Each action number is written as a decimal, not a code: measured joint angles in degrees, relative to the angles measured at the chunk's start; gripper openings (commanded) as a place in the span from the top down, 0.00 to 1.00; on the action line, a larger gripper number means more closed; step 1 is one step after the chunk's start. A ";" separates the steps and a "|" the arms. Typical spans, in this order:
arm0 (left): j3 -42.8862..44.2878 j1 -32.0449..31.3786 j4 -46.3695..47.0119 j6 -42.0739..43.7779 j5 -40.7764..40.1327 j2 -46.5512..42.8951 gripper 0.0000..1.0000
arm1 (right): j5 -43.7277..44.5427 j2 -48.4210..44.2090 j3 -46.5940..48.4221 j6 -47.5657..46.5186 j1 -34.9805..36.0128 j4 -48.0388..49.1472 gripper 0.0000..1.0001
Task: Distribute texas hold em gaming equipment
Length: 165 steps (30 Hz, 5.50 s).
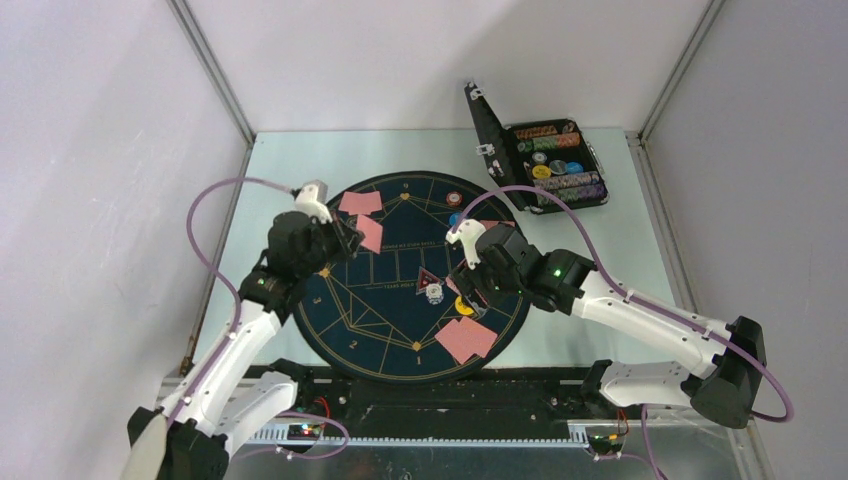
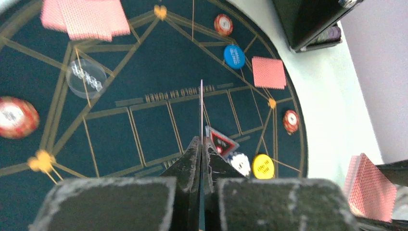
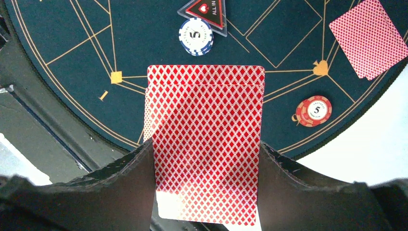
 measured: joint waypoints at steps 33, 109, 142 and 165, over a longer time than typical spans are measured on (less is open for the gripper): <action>-9.60 0.26 -1.55 111.23 13.51 3.63 1.00 | 6.51 6.78 2.05 8.04 -9.57 2.80 1.00; -4.42 -15.52 22.23 -12.98 21.86 9.51 0.00 | -2.82 -2.71 -6.16 2.99 -0.17 3.98 1.00; 1.53 -25.79 17.33 -9.46 22.86 24.72 0.00 | -4.59 -4.46 -6.60 2.12 1.84 4.48 1.00; 4.28 -25.81 9.29 -4.63 15.76 17.73 0.63 | -3.89 -5.29 -6.86 2.05 2.58 4.09 1.00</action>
